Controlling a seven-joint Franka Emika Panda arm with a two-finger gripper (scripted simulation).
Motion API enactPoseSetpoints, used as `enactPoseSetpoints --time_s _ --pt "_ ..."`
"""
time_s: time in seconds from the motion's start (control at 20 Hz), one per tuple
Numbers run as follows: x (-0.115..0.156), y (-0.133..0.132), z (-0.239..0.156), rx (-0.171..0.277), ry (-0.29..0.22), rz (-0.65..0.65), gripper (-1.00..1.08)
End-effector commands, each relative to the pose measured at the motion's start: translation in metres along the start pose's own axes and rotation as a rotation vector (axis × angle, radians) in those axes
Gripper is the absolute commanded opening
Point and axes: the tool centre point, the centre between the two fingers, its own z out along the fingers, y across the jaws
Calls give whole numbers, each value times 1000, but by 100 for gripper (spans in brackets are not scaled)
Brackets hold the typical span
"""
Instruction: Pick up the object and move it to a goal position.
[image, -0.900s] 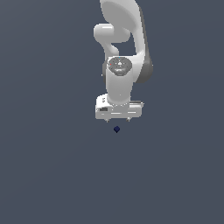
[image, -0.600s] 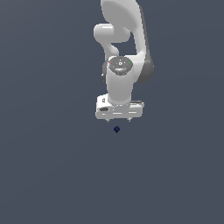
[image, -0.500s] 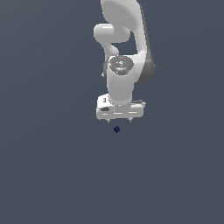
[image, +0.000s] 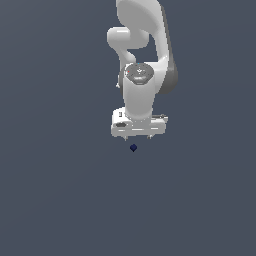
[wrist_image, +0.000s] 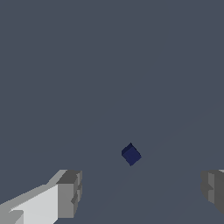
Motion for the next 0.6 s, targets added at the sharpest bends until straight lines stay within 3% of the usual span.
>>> enactPoseSetpoints --time_s 0.0,0.55 --pt "0 0 2 0 0 16 100" --pt "-6 1 25 -3 3 198 100"
